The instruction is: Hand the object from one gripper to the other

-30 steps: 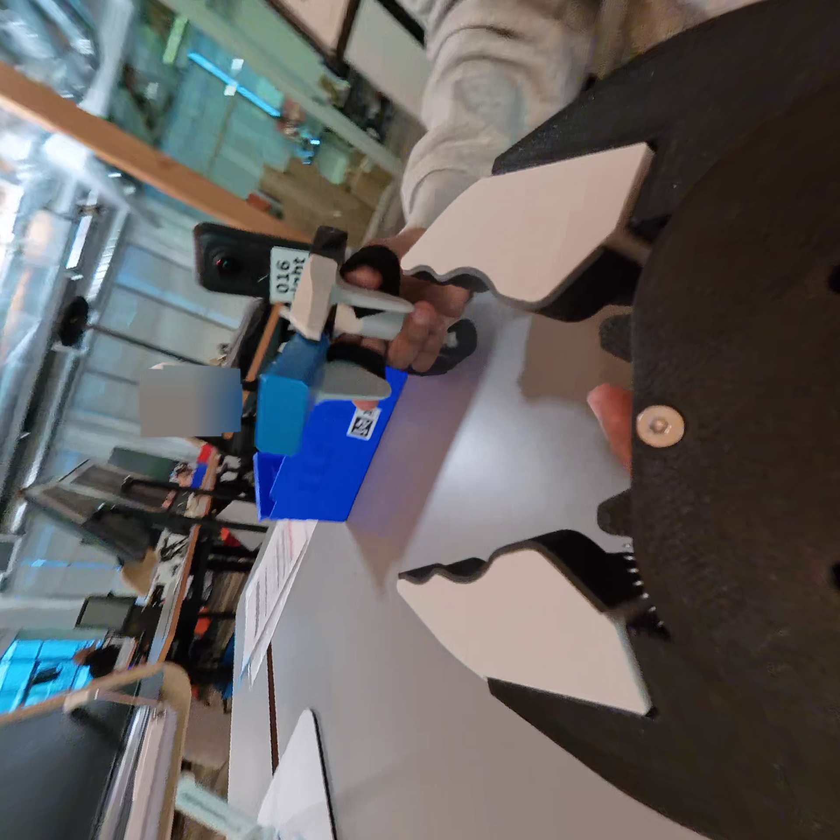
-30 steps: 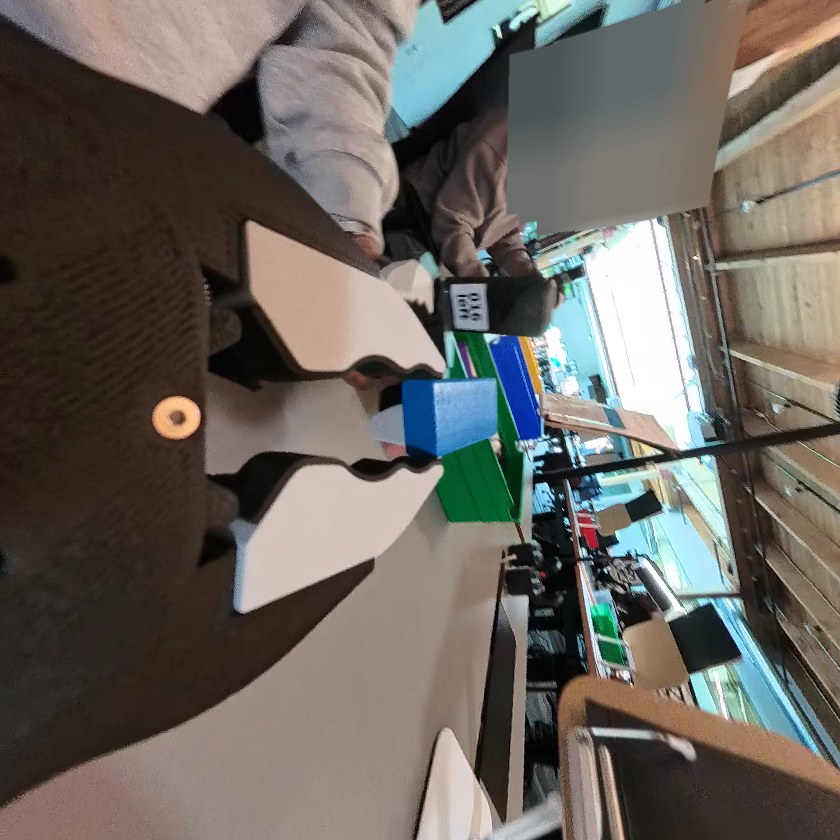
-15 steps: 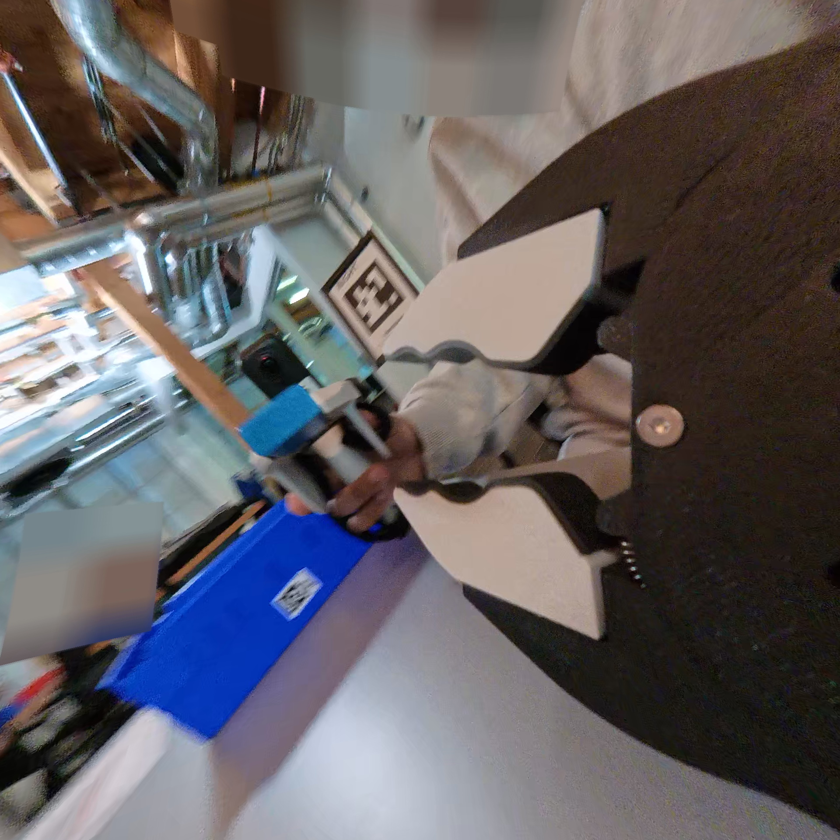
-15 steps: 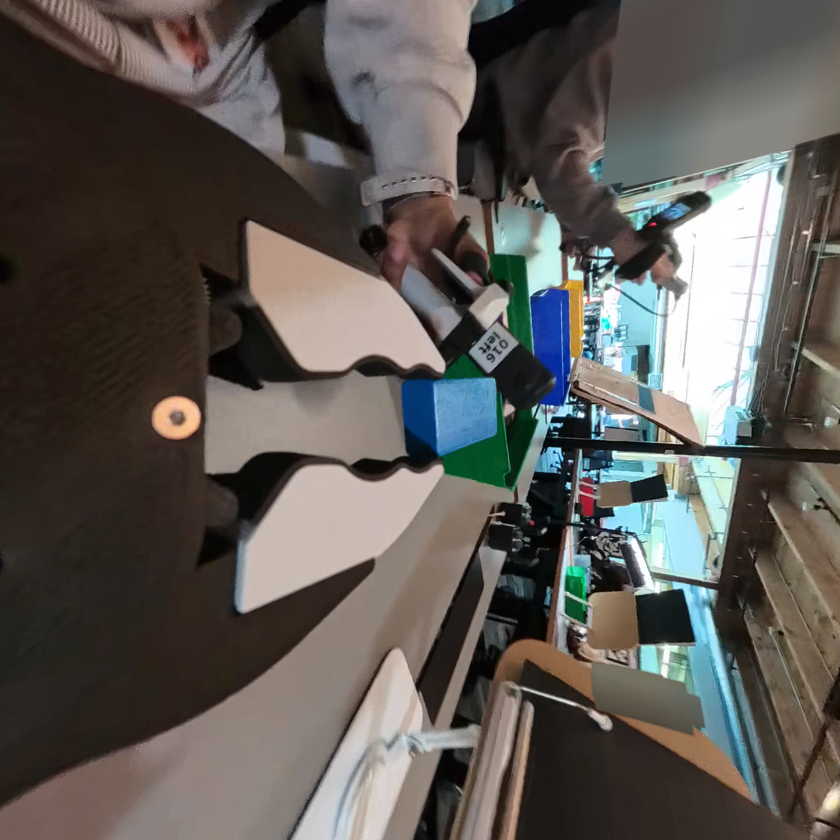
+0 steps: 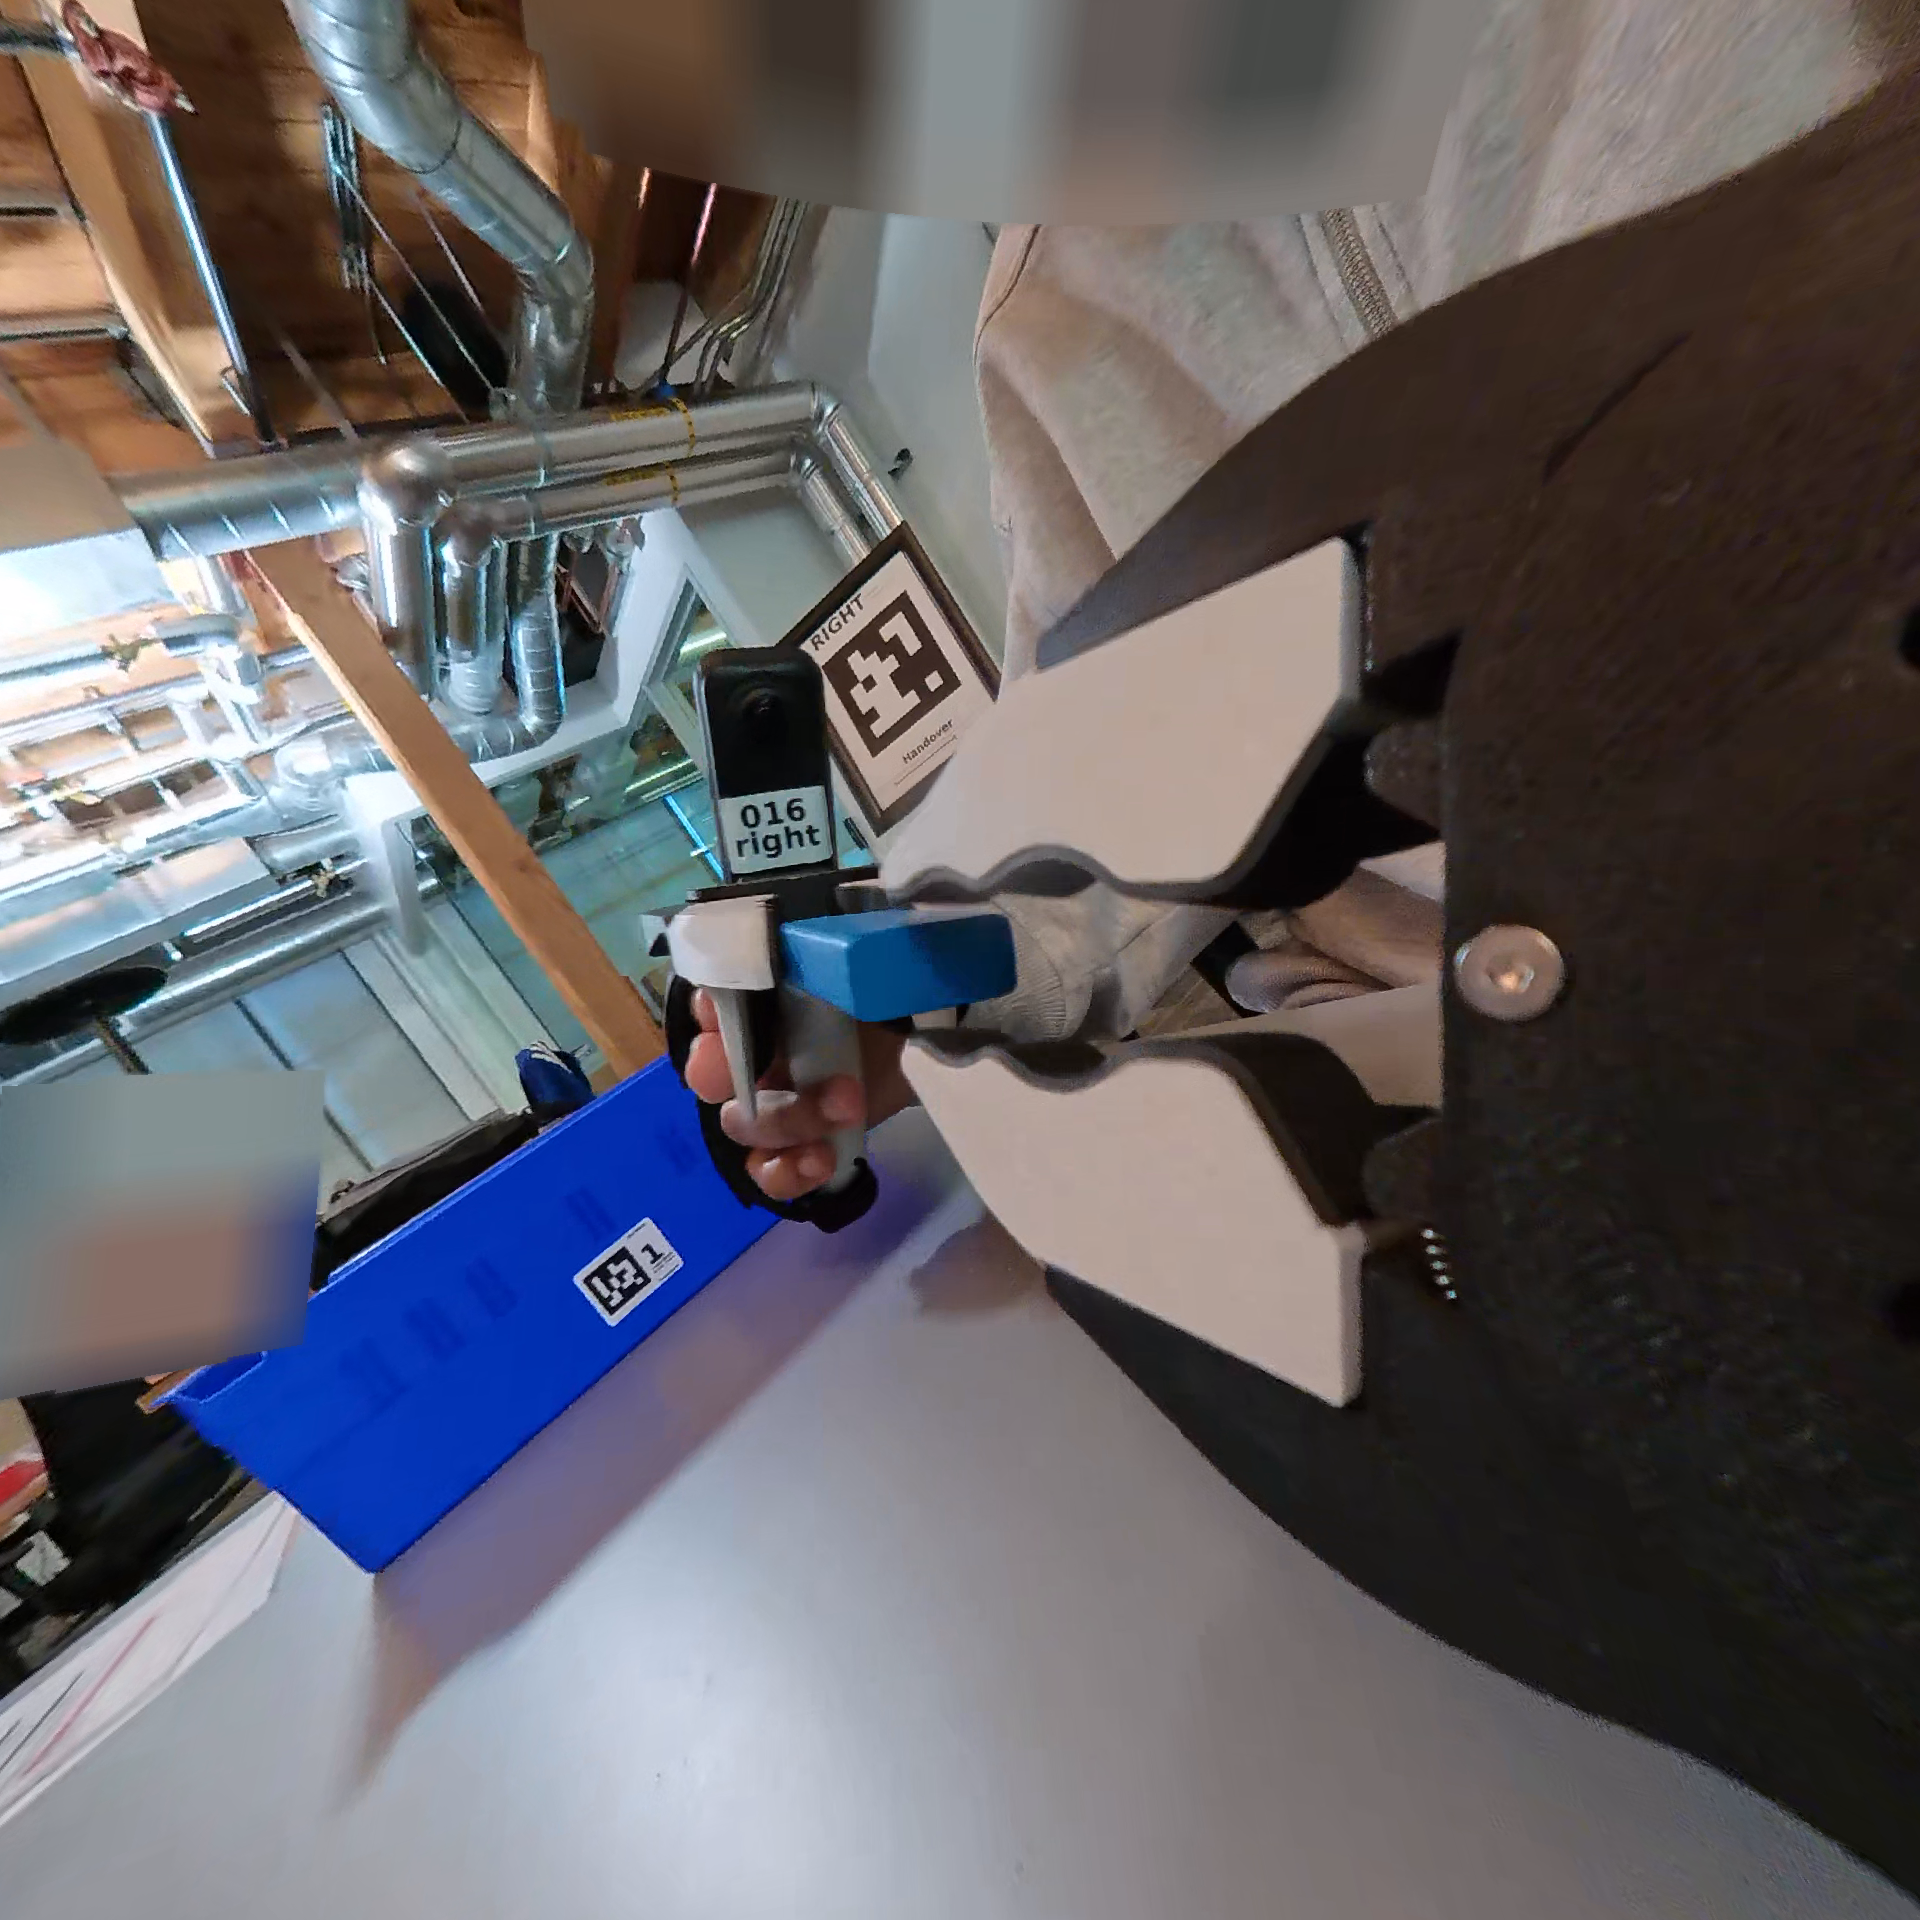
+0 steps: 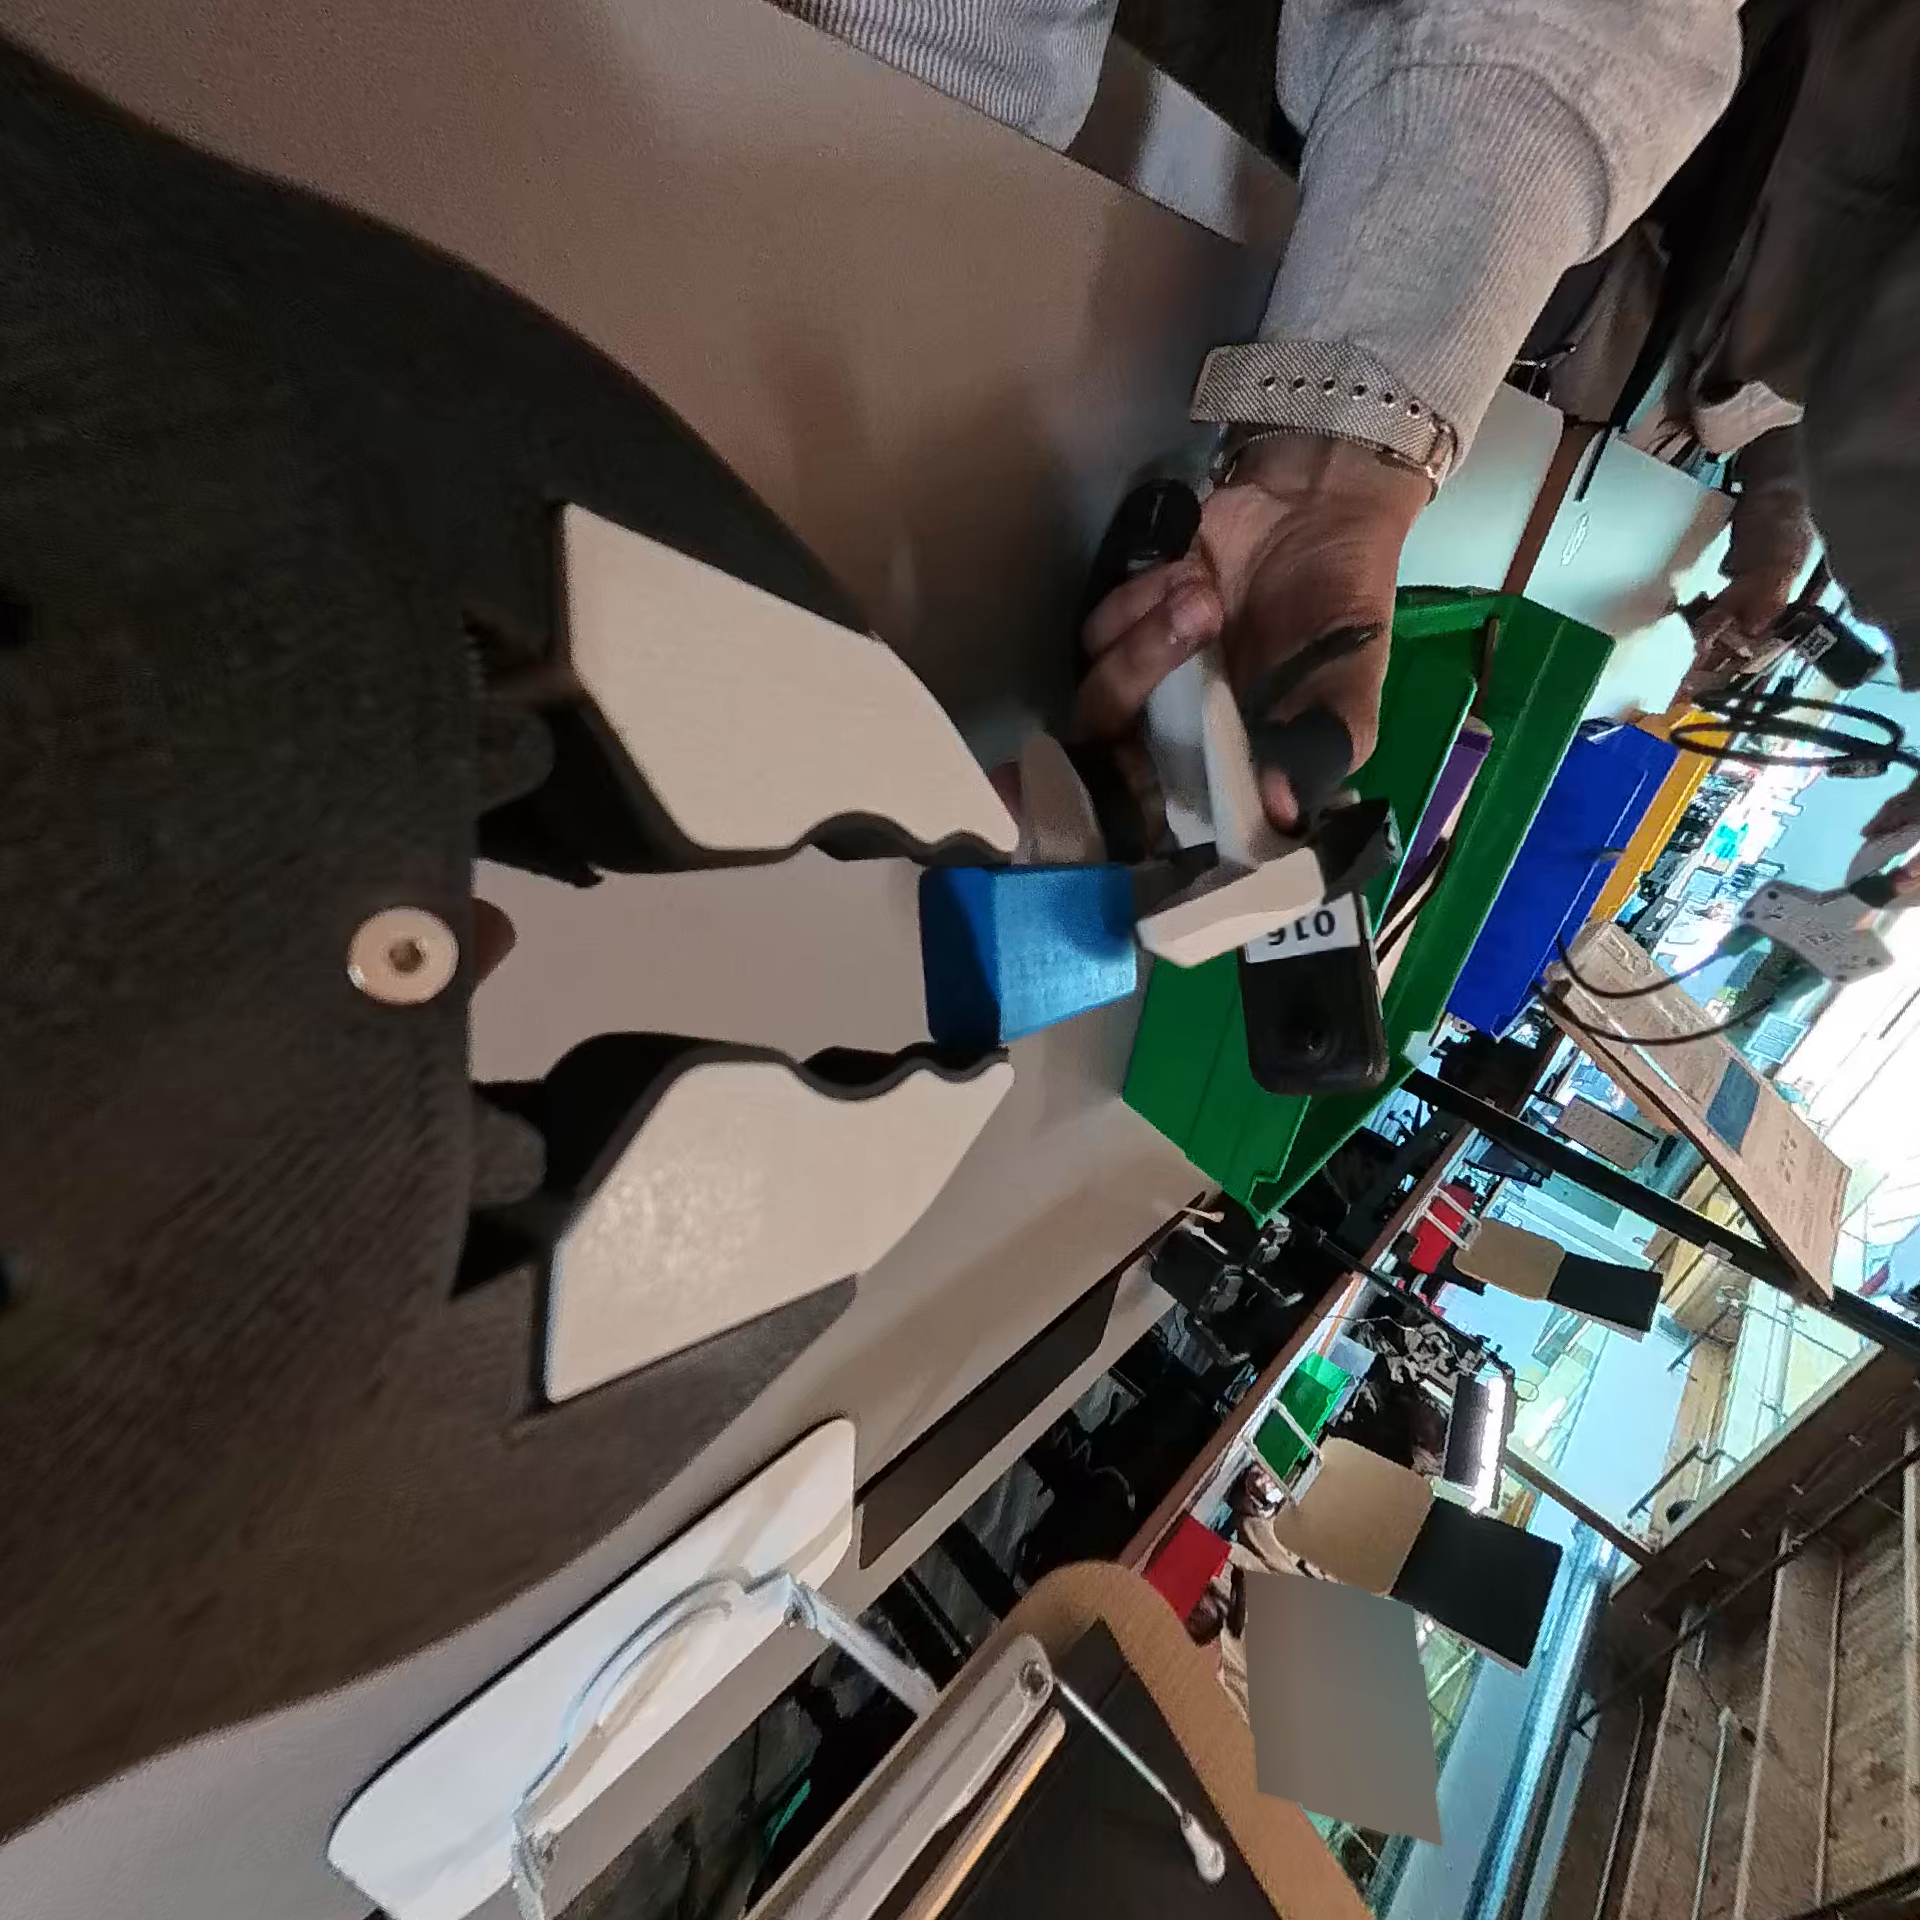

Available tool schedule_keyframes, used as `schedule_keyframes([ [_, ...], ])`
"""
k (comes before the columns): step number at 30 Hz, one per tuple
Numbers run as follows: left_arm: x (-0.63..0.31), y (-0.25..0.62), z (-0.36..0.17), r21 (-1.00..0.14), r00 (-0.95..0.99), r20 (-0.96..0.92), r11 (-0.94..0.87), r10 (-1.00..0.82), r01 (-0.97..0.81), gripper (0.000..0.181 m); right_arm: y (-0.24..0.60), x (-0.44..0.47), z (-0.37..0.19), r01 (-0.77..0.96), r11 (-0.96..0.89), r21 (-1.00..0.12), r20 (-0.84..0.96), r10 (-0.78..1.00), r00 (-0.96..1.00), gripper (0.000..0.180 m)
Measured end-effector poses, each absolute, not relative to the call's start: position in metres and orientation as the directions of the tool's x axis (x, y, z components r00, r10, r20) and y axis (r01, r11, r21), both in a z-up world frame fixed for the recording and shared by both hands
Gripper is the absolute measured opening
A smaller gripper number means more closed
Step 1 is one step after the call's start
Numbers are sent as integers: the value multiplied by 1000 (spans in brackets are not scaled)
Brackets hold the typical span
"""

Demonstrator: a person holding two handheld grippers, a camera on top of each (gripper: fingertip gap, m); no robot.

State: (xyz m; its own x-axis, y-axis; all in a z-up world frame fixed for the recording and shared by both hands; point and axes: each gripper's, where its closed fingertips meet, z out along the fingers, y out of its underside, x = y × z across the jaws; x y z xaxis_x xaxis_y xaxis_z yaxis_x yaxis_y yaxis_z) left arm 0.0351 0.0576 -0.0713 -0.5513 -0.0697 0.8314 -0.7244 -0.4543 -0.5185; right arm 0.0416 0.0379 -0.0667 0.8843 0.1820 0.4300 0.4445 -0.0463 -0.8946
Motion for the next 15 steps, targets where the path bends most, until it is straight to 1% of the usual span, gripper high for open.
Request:
schedule_keyframes([
  [1,35,58,-71,-530,-558,826,-453,-83,-717,17,39,40,-67,455,-50,-889,440,182,879,33],
  [3,34,59,-72,-559,-574,811,-442,-114,-702,18,40,39,-68,470,-55,-881,455,177,873,33],
  [6,34,59,-71,-578,-584,800,-440,-138,-688,17,40,43,-72,442,-76,-894,425,173,889,34],
  [8,36,60,-70,-608,-600,780,-442,-177,-660,17,40,48,-71,395,-76,-915,382,145,913,46],
  [12,40,65,-63,-669,-643,724,-478,-249,-569,17,39,59,-55,185,-9,-983,183,86,979,69],
  [15,40,71,-52,-698,-683,680,-521,-267,-492,16,37,61,-42,-28,66,-997,-20,109,994,67],
])
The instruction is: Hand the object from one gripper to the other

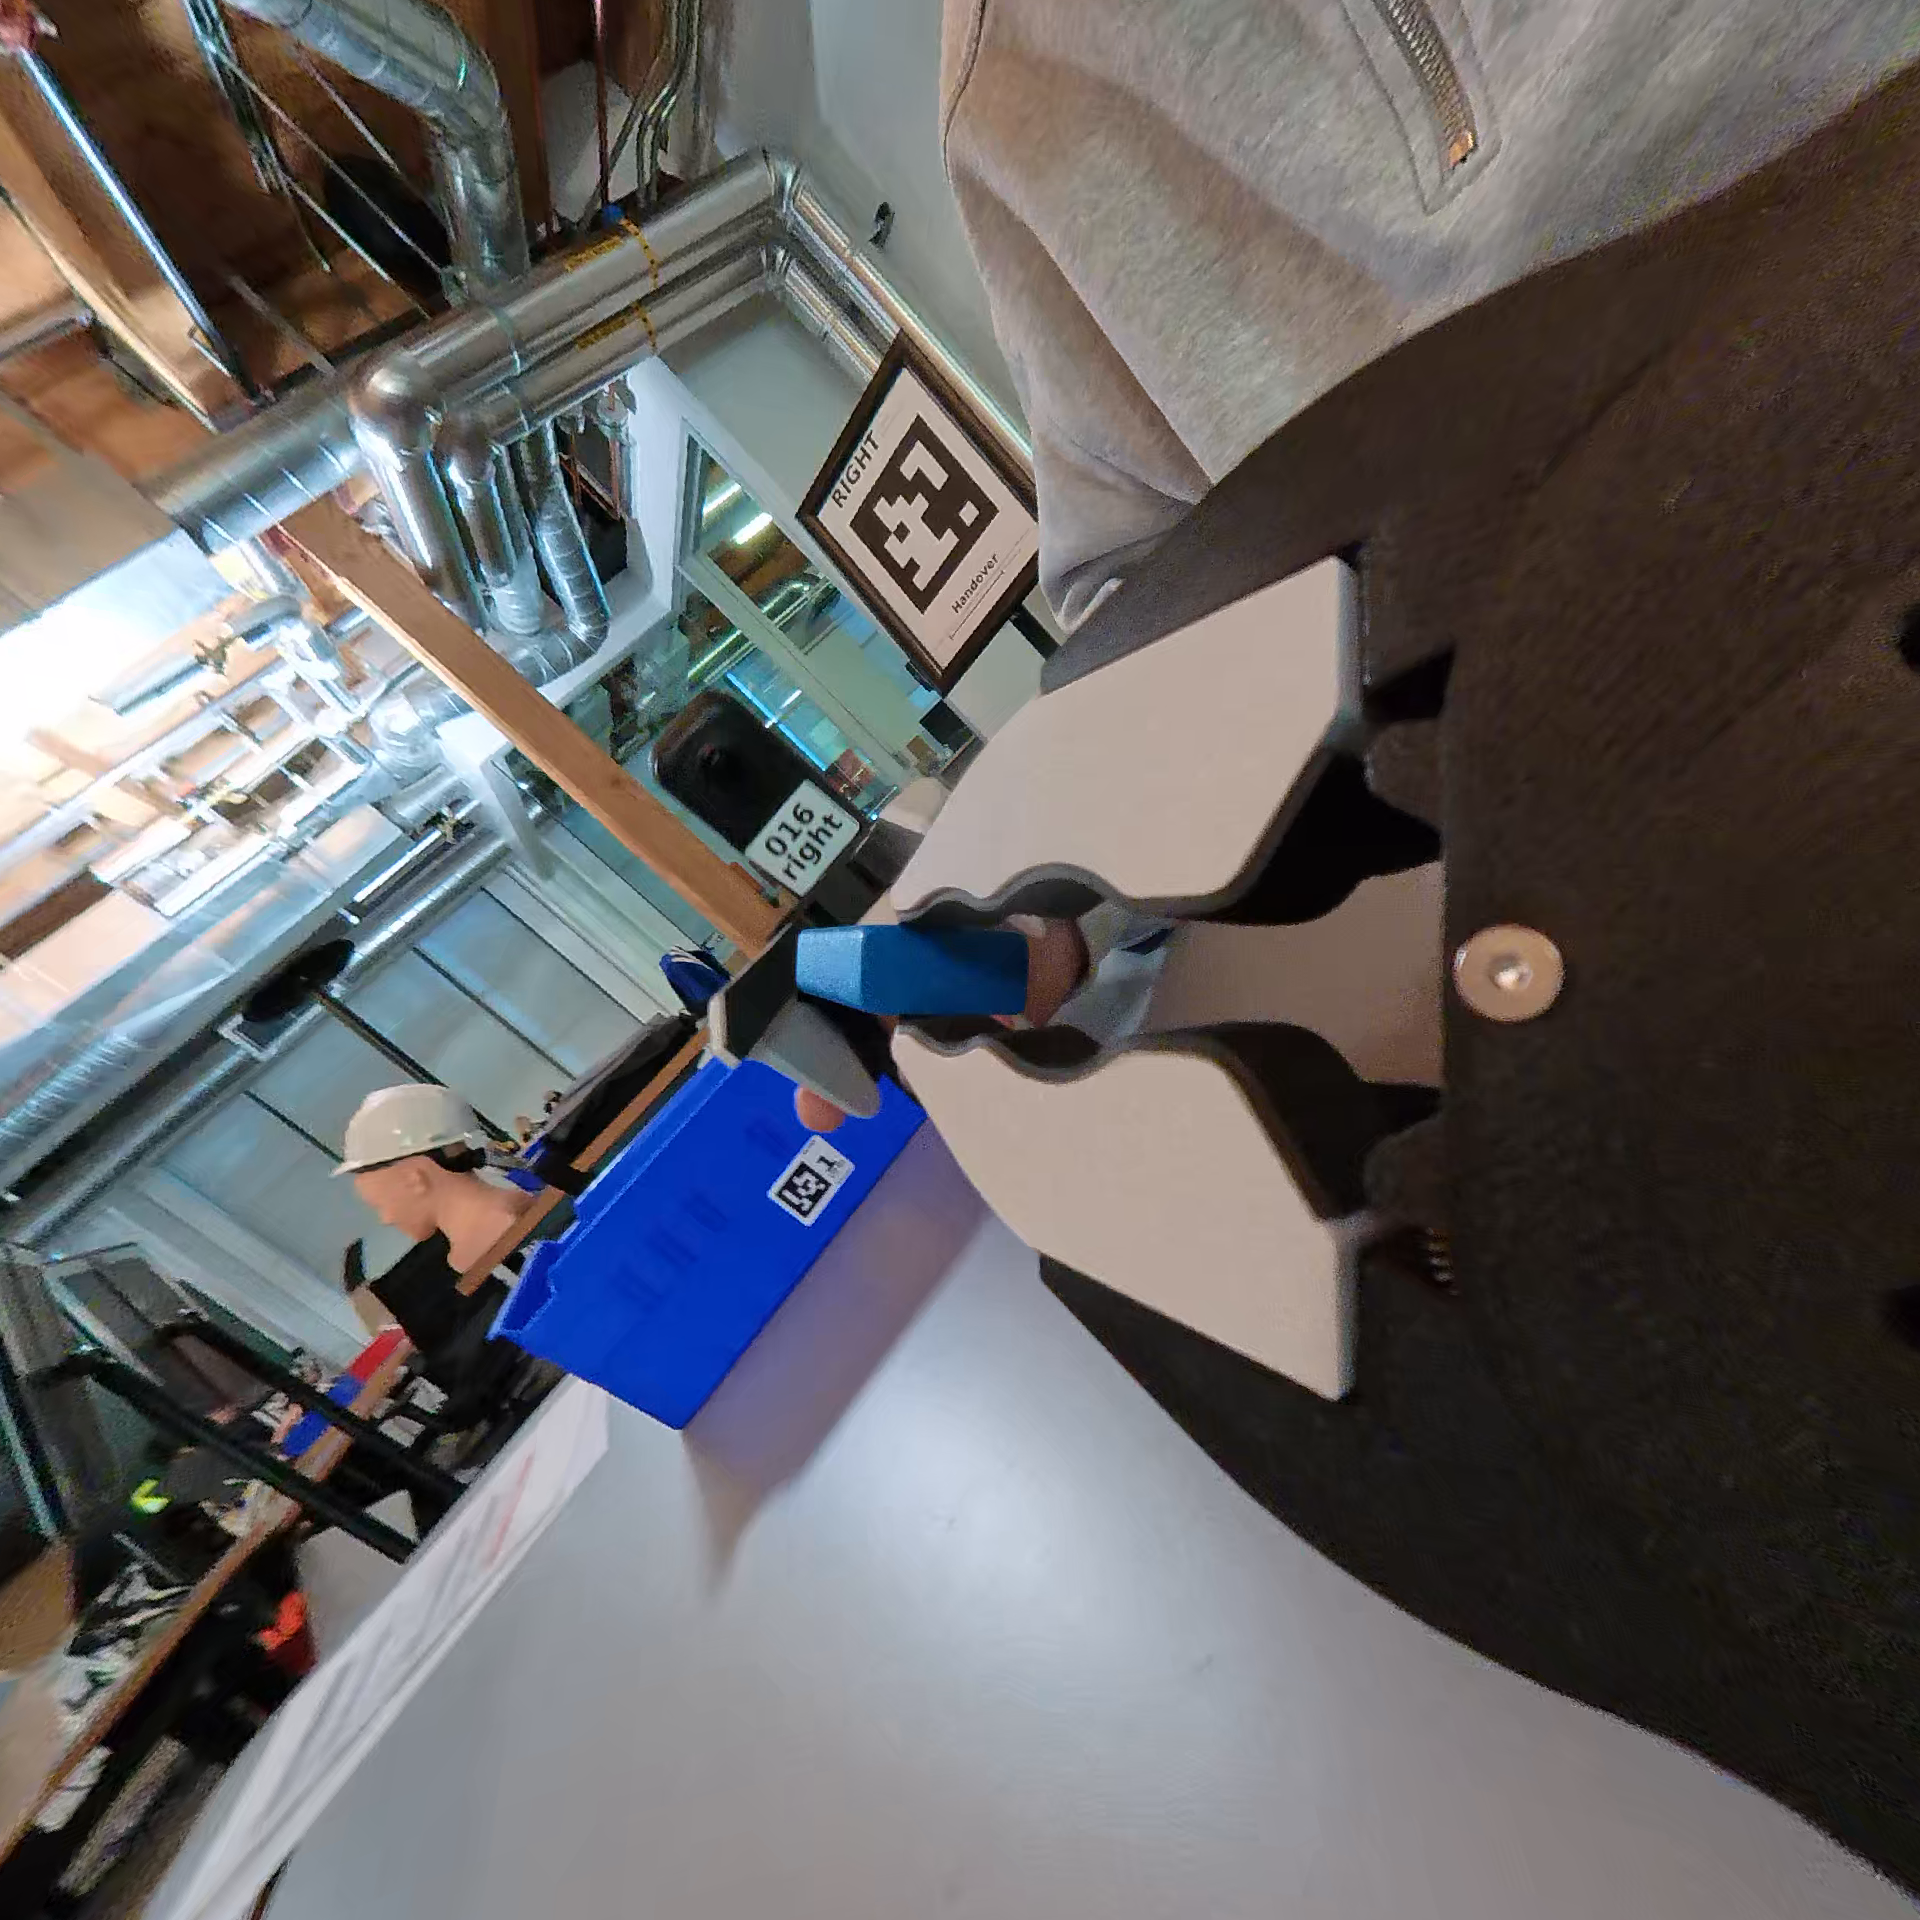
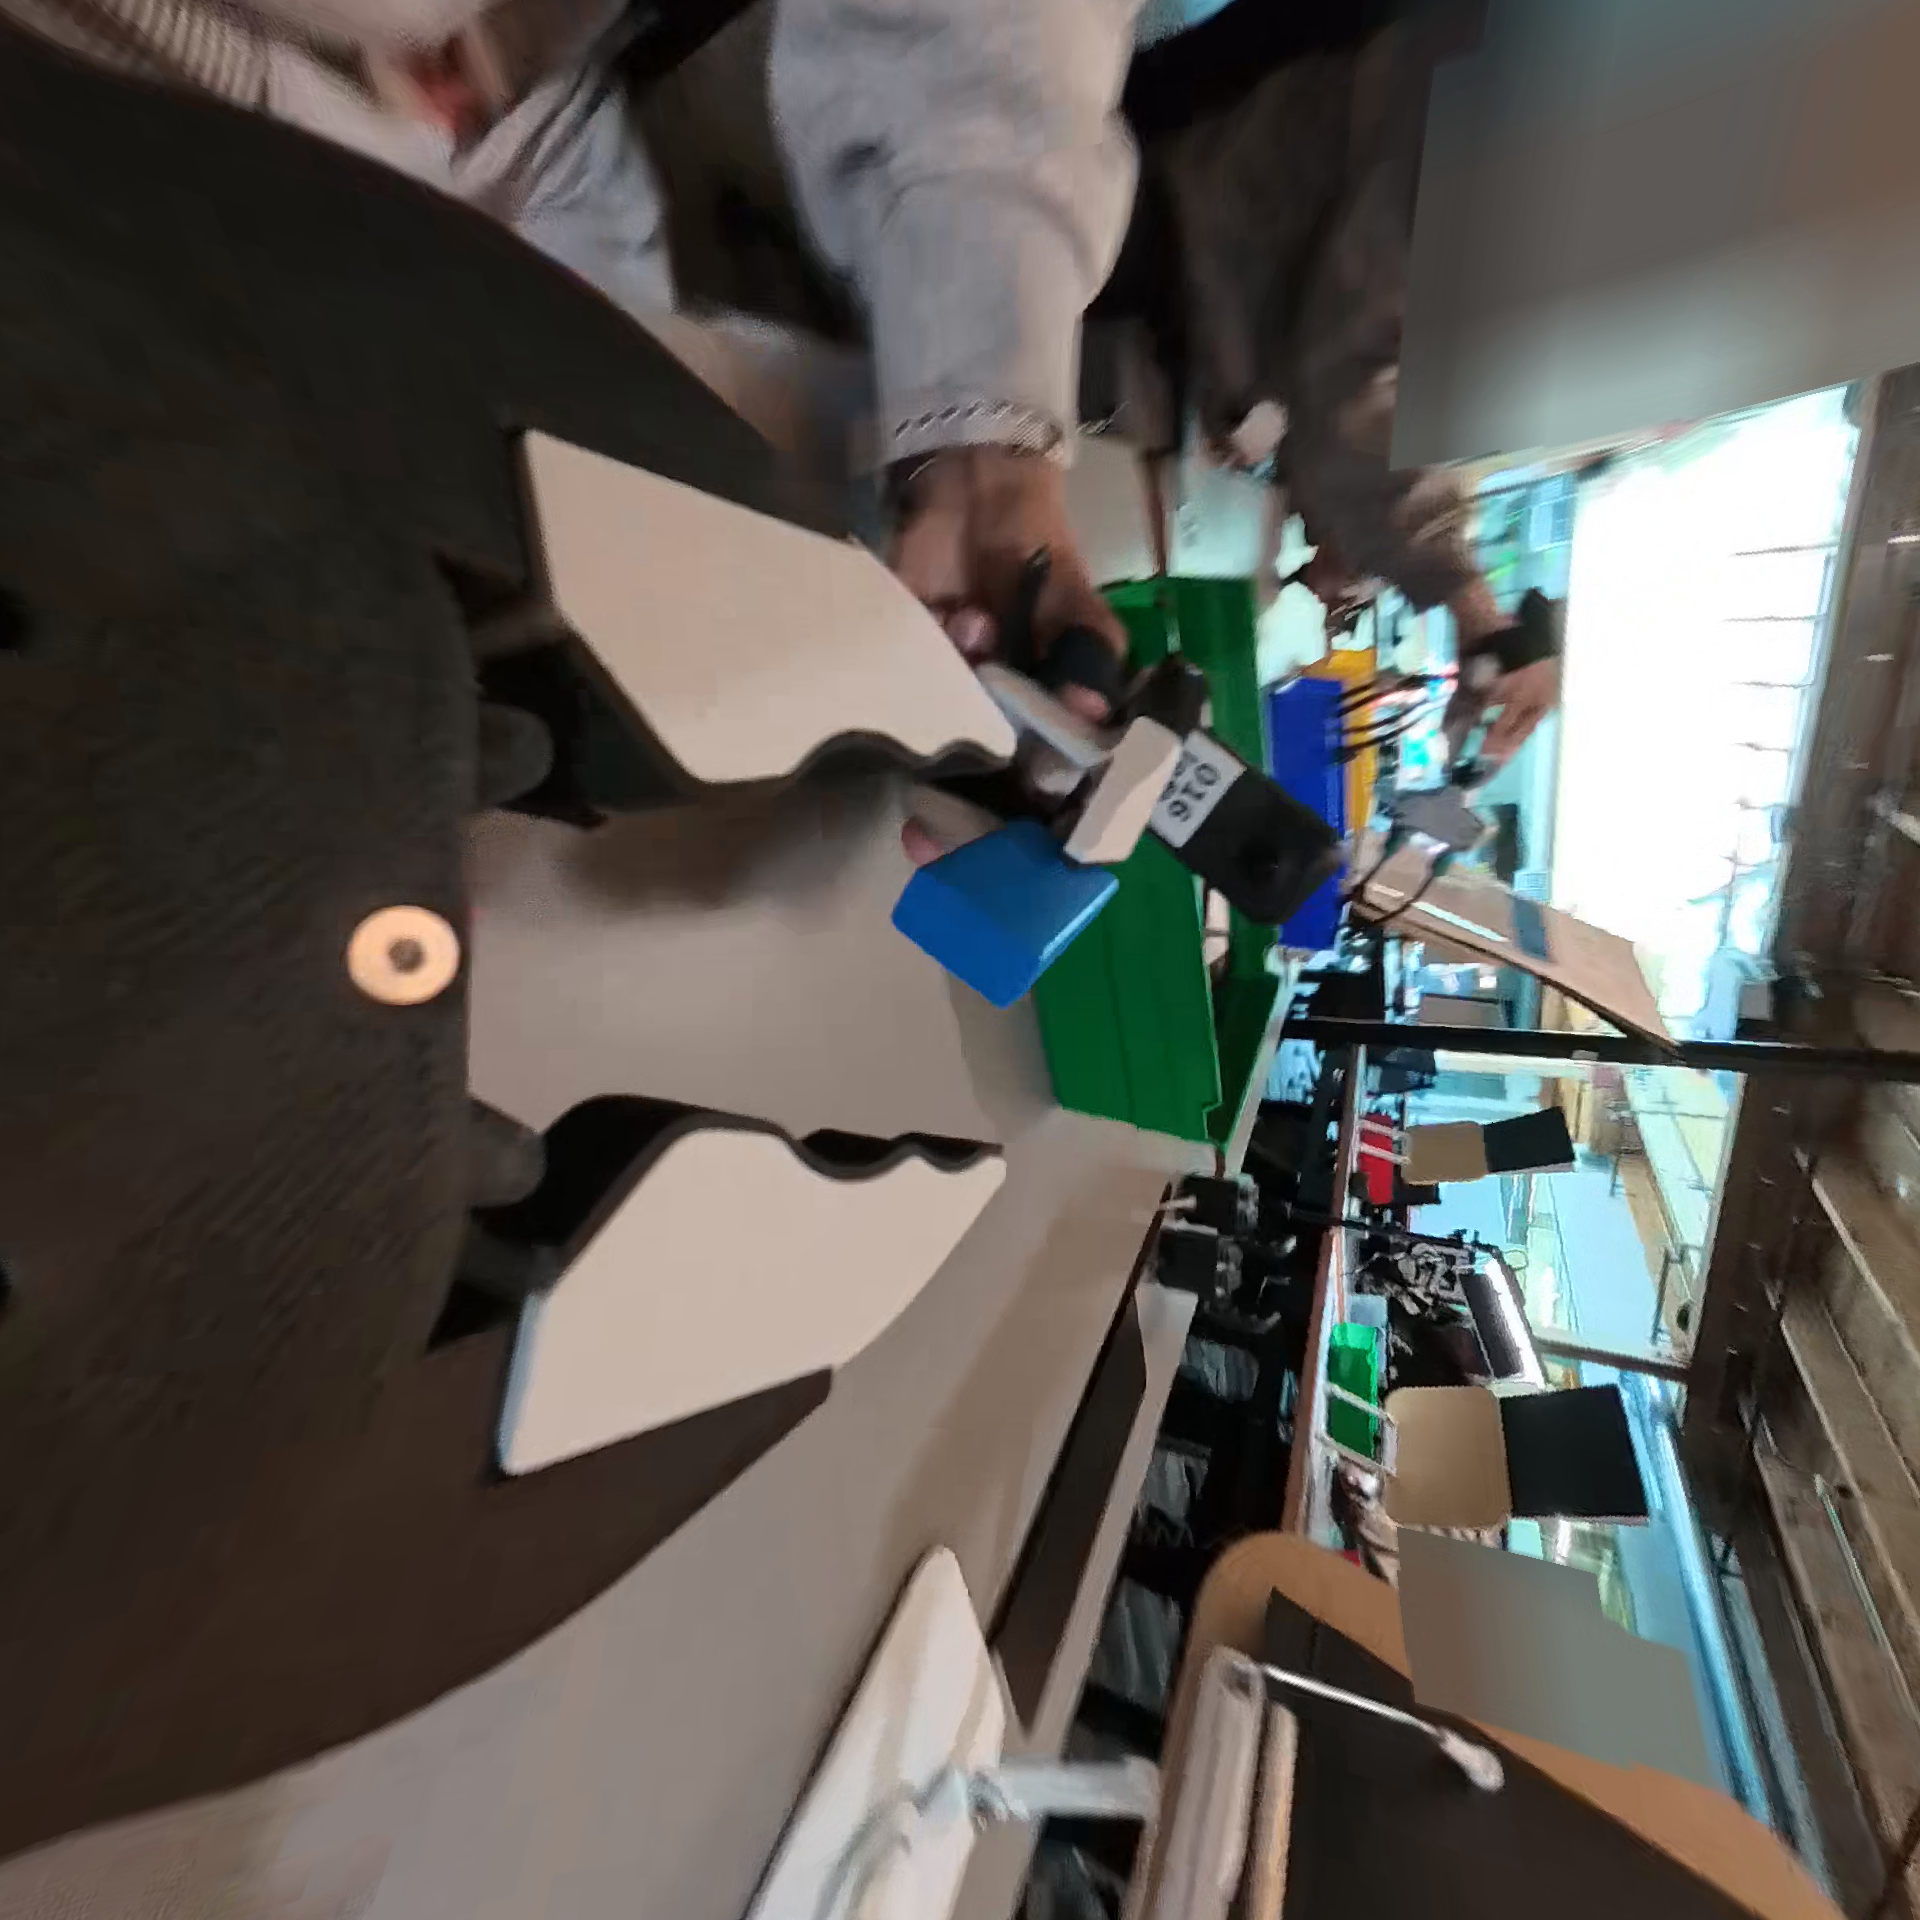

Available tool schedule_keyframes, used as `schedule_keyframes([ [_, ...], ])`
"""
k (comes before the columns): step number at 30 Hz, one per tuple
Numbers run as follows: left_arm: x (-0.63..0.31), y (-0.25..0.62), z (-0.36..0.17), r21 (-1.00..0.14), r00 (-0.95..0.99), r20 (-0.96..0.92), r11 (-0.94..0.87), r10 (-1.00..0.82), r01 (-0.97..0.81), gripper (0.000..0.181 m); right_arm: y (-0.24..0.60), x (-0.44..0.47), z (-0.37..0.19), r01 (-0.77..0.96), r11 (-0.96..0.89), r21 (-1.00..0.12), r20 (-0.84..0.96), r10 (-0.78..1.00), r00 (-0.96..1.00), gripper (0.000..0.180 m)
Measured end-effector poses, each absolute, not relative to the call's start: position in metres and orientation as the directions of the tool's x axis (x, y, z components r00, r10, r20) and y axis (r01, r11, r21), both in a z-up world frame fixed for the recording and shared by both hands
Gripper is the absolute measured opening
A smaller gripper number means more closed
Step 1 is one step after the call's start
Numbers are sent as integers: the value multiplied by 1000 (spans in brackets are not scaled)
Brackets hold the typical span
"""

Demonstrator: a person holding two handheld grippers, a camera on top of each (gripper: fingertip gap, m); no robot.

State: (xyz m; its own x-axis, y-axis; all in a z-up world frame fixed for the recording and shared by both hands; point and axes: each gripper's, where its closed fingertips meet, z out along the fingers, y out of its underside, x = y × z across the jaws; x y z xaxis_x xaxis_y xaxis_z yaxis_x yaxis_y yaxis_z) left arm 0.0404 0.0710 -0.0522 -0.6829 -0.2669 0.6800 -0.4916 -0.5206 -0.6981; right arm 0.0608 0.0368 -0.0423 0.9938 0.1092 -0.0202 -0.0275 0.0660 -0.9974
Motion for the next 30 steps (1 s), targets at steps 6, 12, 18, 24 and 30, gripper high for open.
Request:
schedule_keyframes([
  [6,37,68,-52,-740,-711,638,-488,-294,-462,16,39,53,-52,-377,-53,-925,-379,225,898,38],
  [12,35,59,-54,-772,-731,608,-444,-310,-454,17,39,47,-52,-429,-74,-900,-432,270,861,22],
  [18,34,56,-52,-776,-740,600,-446,-303,-447,17,39,45,-53,-450,-82,-889,-453,286,844,17],
  [24,38,58,-50,-782,-731,589,-470,-344,-409,41,38,51,-51,-507,-65,-860,-504,276,819,16],
  [30,50,69,-61,-957,-641,288,-203,-712,-205,60,32,73,-57,-549,-55,-834,-550,171,818,16],
])
